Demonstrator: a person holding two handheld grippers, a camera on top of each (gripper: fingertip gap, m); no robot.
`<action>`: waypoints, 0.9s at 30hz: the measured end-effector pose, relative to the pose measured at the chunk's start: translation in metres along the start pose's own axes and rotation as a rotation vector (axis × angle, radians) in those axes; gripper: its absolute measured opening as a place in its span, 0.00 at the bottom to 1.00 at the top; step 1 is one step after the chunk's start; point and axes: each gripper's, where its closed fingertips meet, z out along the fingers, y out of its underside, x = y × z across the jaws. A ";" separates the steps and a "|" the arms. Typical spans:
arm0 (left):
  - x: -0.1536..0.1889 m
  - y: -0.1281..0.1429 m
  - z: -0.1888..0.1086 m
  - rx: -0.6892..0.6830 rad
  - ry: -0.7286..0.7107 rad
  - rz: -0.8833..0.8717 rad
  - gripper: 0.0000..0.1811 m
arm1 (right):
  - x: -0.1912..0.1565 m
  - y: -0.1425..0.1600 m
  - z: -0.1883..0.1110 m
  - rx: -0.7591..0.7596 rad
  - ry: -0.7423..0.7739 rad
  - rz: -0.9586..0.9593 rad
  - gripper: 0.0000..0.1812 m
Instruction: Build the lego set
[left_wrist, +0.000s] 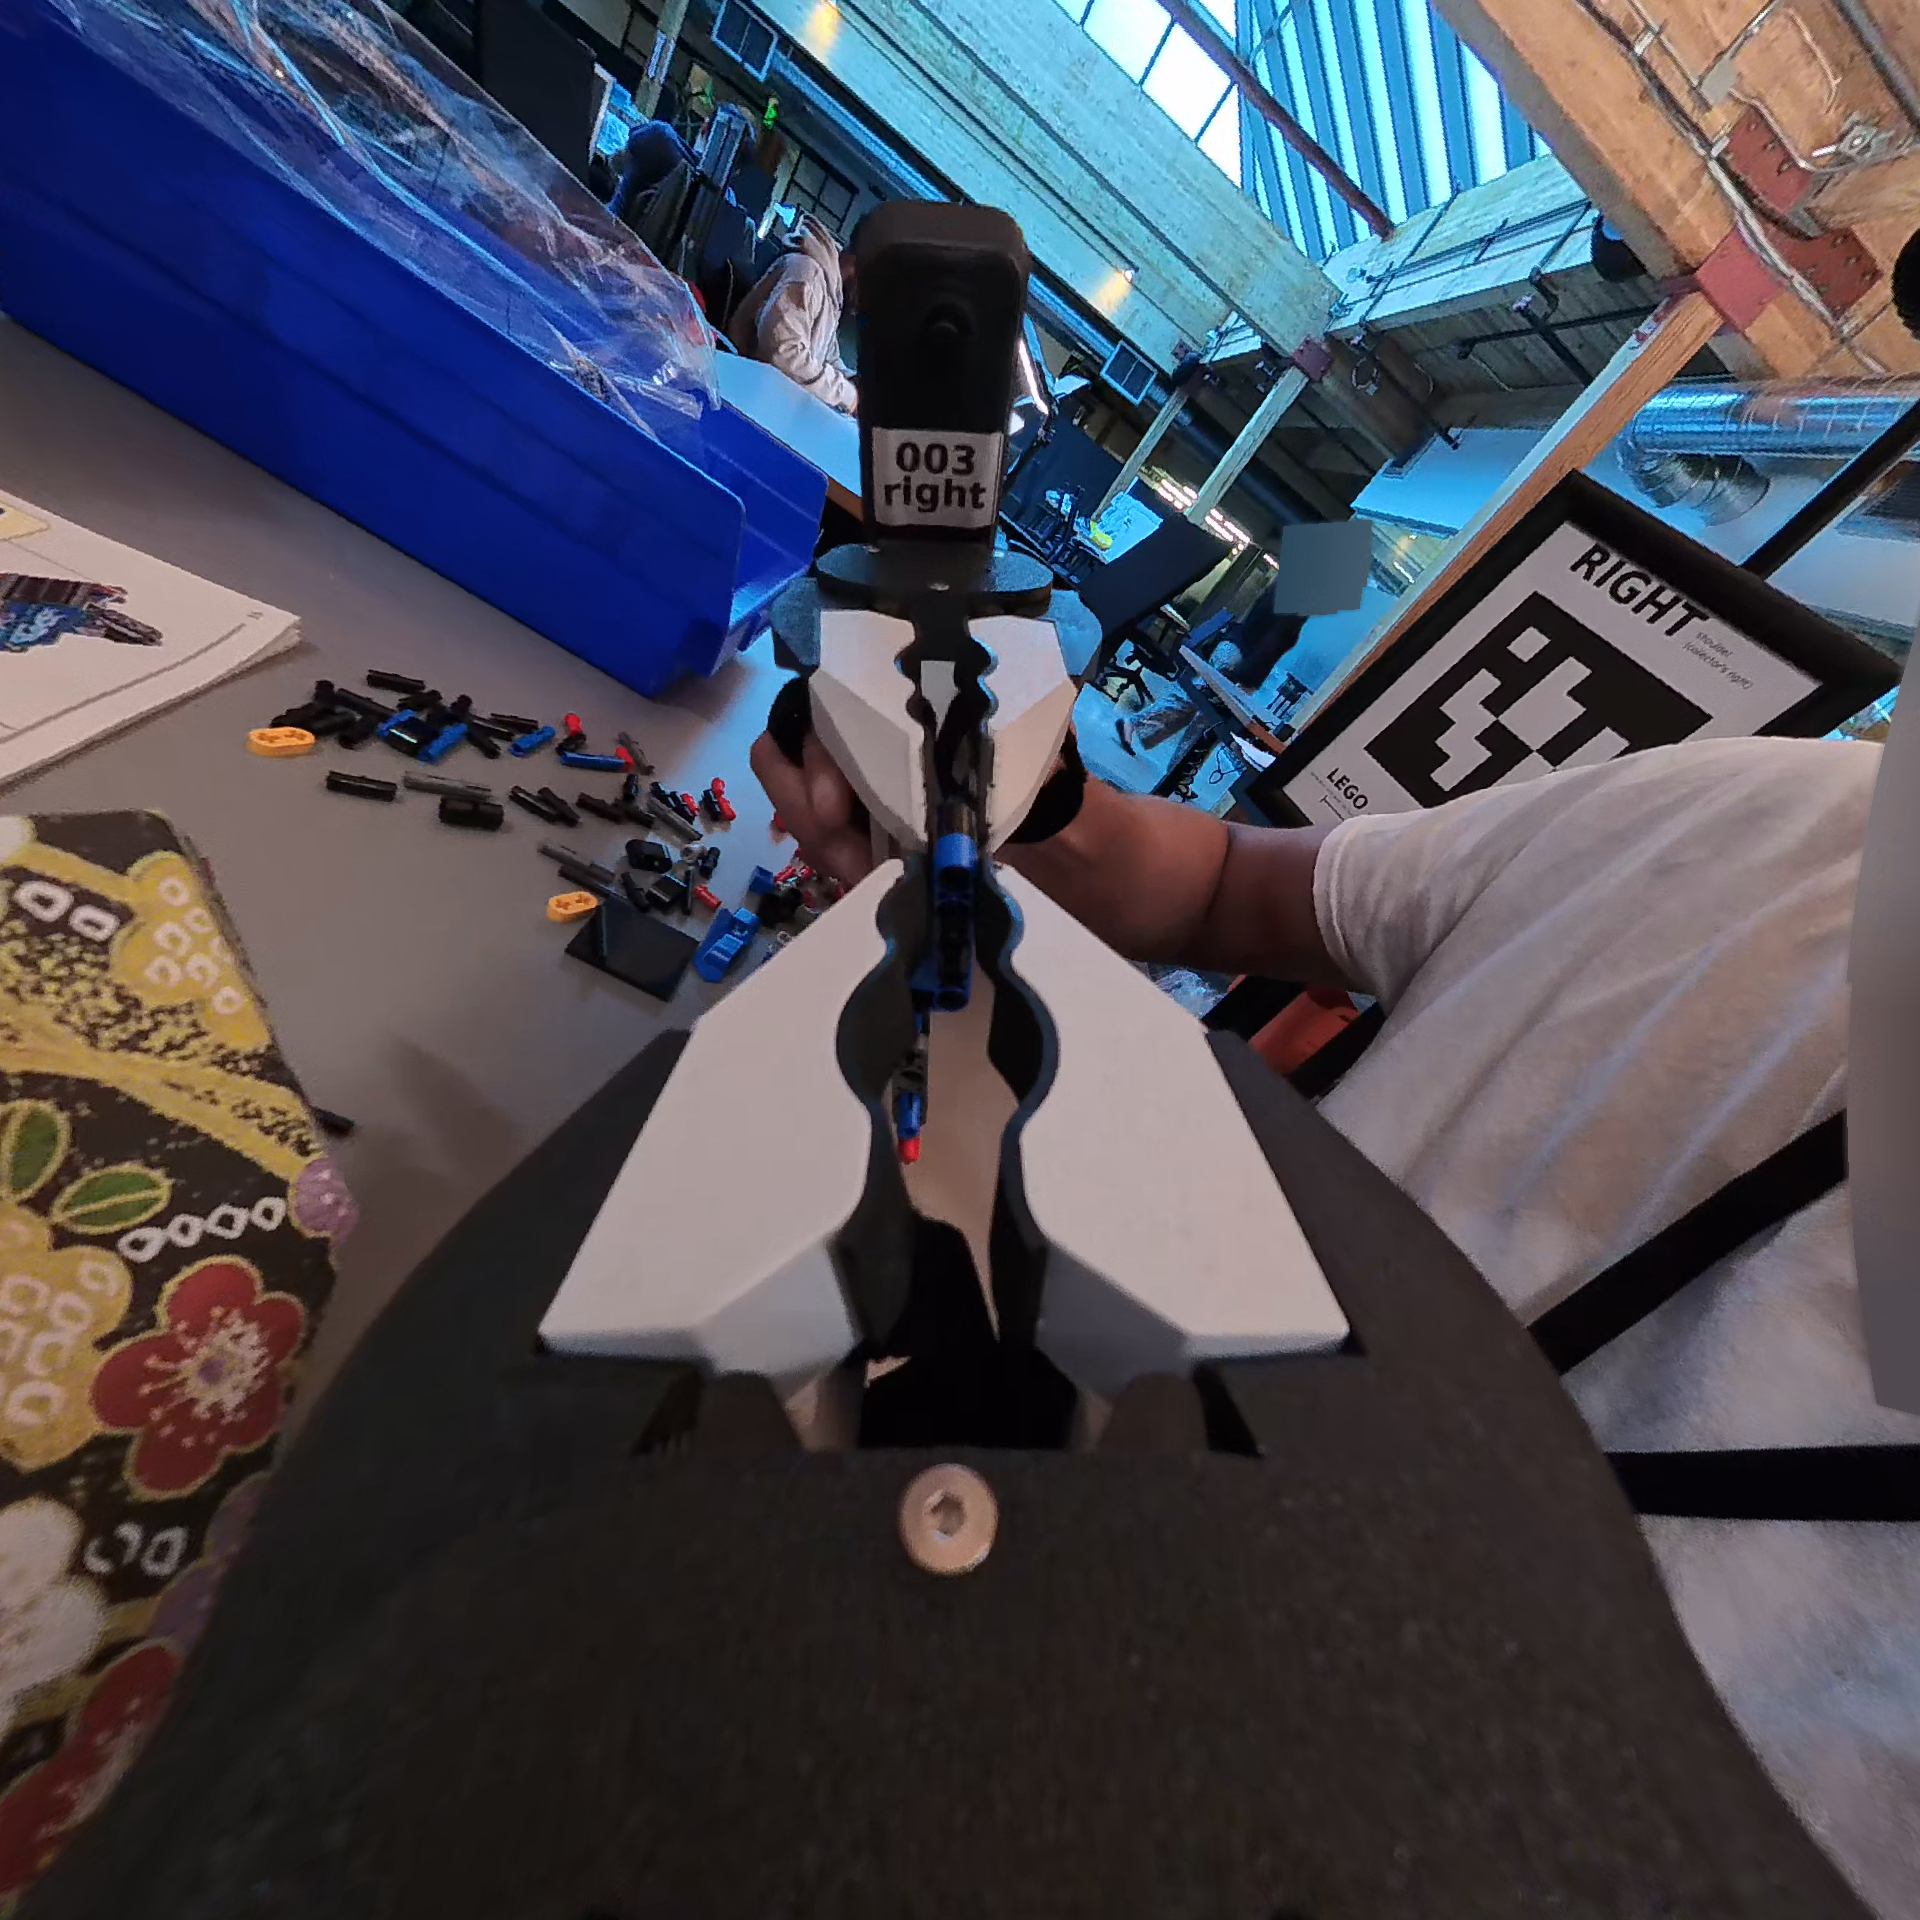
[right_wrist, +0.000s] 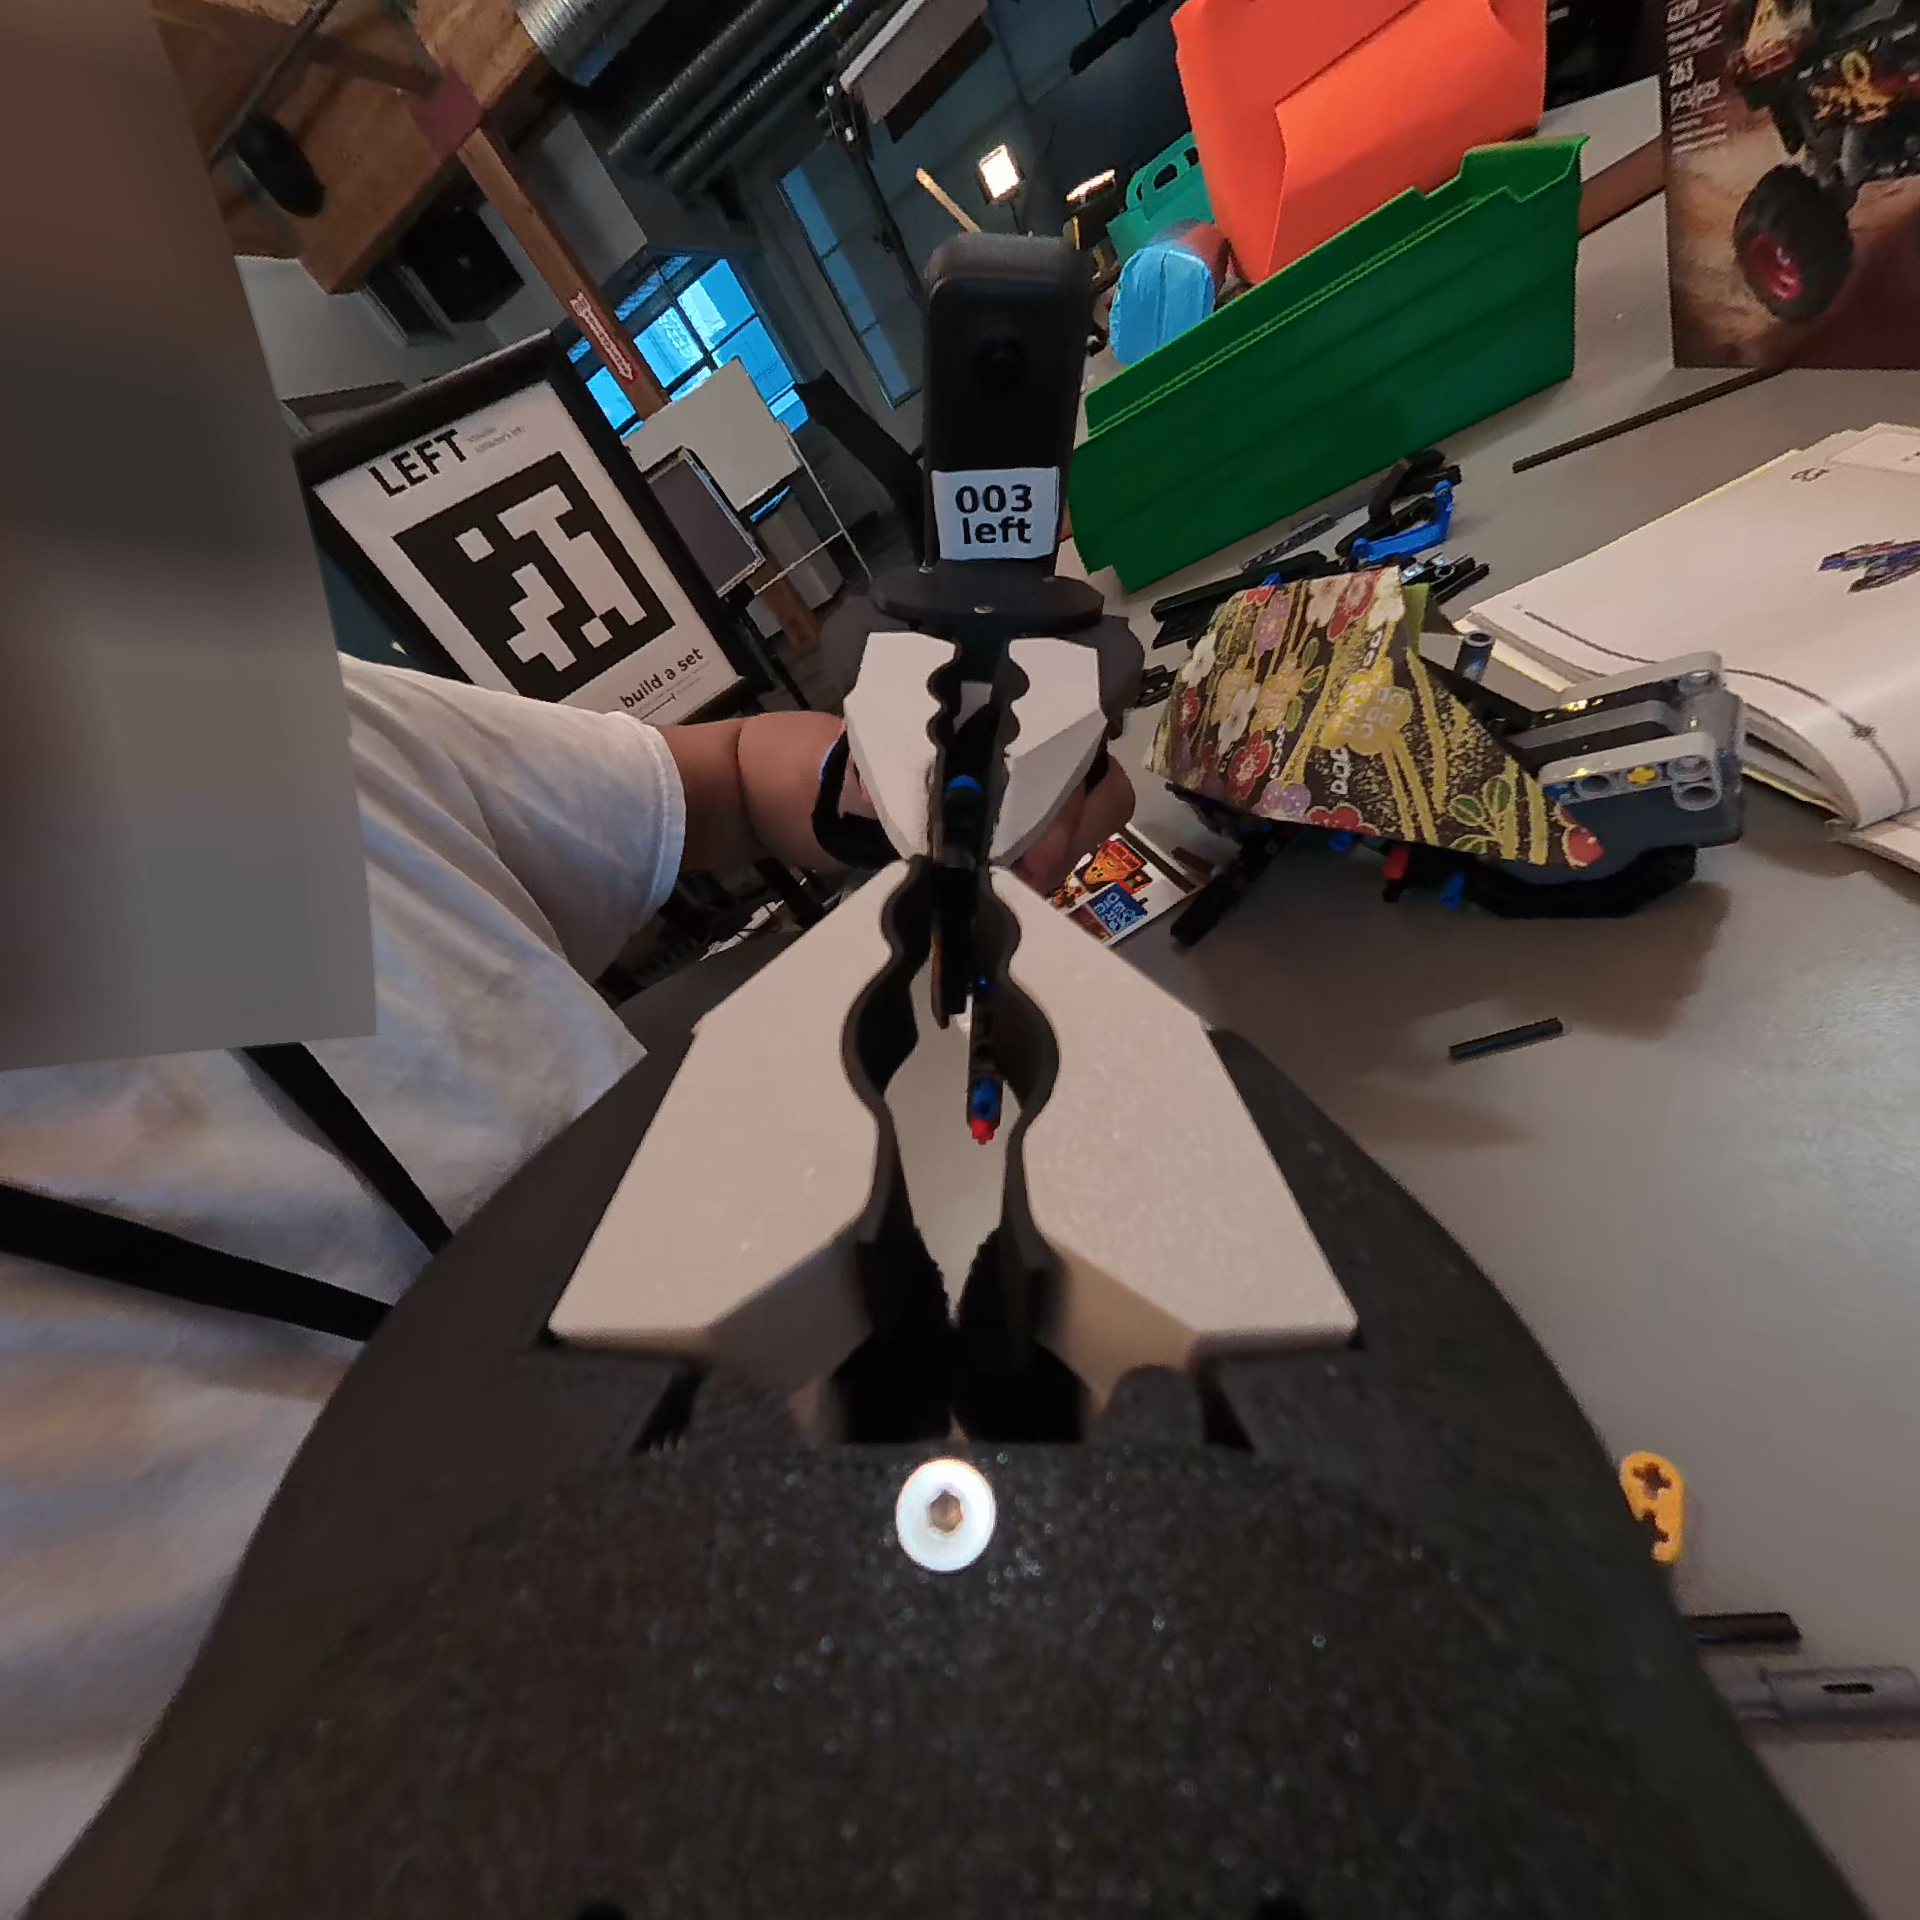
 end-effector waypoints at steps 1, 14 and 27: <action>0.000 0.000 0.000 -0.003 0.002 -0.001 0.03 | 0.000 0.000 0.000 -0.004 0.001 -0.001 0.03; 0.007 0.017 0.003 -0.130 -0.006 0.112 0.03 | -0.005 0.019 0.000 -0.143 0.013 -0.051 0.03; 0.006 0.007 0.000 -0.075 0.025 0.081 0.03 | -0.006 0.010 0.005 -0.075 -0.013 -0.037 0.03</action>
